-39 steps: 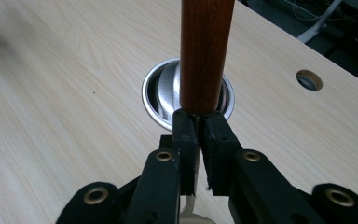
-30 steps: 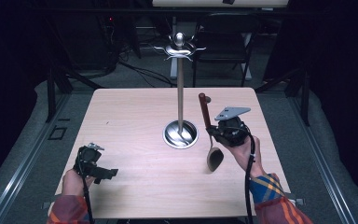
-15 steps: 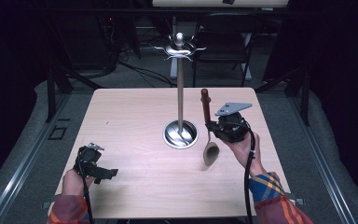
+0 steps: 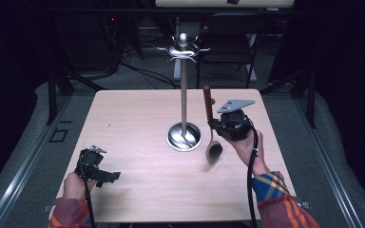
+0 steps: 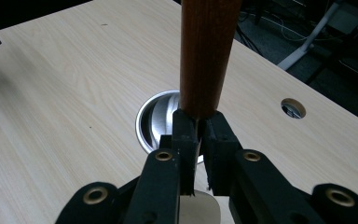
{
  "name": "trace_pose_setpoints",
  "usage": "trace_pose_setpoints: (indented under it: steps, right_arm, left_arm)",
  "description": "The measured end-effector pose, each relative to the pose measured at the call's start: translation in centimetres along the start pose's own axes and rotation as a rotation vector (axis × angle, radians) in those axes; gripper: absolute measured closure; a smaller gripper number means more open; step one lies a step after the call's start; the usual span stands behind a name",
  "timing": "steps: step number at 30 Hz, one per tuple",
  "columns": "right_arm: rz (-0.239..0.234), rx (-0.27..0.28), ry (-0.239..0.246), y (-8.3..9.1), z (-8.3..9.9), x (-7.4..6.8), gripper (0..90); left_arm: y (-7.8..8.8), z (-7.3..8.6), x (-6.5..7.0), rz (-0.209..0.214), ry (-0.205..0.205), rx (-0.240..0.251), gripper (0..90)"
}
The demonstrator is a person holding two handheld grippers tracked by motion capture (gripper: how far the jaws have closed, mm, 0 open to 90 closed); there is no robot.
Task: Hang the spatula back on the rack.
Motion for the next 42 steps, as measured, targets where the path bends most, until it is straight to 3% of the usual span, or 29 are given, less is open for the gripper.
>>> trace_pose_setpoints:
  steps: [19, 42]
  right_arm:
    - [0.023, -0.004, 0.024, 0.5, -1.8, 0.3, 84.0]
    - [0.035, 0.052, 0.021, 1.9, -4.1, 0.6, 84.0]
  left_arm:
    - [0.0, -0.2, 0.2, 0.022, -0.004, 0.014, 0.1]
    - [0.1, -0.5, 0.4, 0.028, -0.018, 0.022, 0.1]
Point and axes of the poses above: each handheld gripper's, and its own axes: y roughly backward along the jaws, z roughly out of its underside, x roughly to its right, the point moved 9 cm from there along -y, roughly forward along the jaws, and after that the axes turned 12 degrees about -x, right-handed, at the moved point
